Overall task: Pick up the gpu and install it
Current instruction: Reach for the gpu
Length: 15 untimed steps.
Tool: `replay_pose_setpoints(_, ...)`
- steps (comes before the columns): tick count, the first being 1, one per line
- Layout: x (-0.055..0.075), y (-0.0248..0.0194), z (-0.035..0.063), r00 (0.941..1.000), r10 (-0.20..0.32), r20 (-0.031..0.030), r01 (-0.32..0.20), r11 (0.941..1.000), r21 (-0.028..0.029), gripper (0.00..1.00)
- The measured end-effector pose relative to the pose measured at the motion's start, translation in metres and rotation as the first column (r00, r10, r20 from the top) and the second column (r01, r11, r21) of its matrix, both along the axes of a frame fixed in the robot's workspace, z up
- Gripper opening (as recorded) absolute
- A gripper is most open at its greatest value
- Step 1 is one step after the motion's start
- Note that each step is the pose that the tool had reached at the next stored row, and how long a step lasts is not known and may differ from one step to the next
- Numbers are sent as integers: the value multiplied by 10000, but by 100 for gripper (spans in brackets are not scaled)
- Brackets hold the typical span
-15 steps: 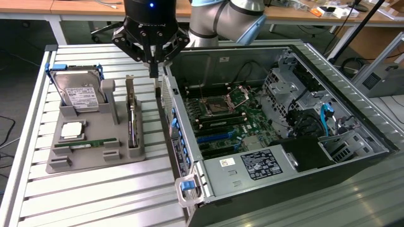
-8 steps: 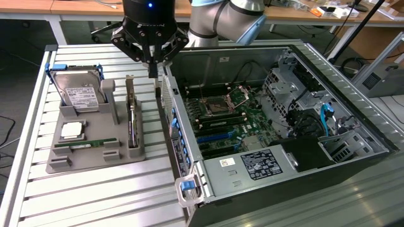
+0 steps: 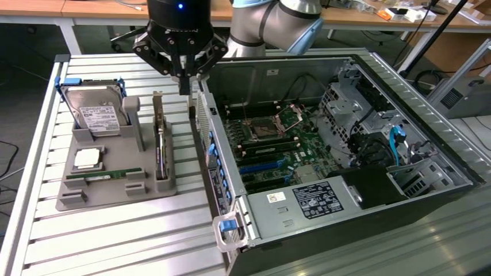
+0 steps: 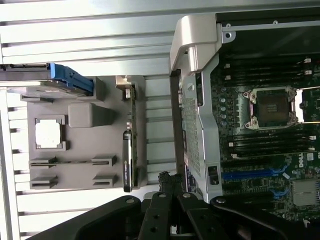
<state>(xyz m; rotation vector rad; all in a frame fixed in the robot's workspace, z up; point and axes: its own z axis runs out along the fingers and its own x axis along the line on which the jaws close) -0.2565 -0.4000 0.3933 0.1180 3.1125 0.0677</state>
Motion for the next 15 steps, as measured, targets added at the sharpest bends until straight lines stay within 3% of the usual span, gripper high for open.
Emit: replay_pose_setpoints(15, -32, -4, 0, 10000, 0, -1, 0, 10000, -1, 11)
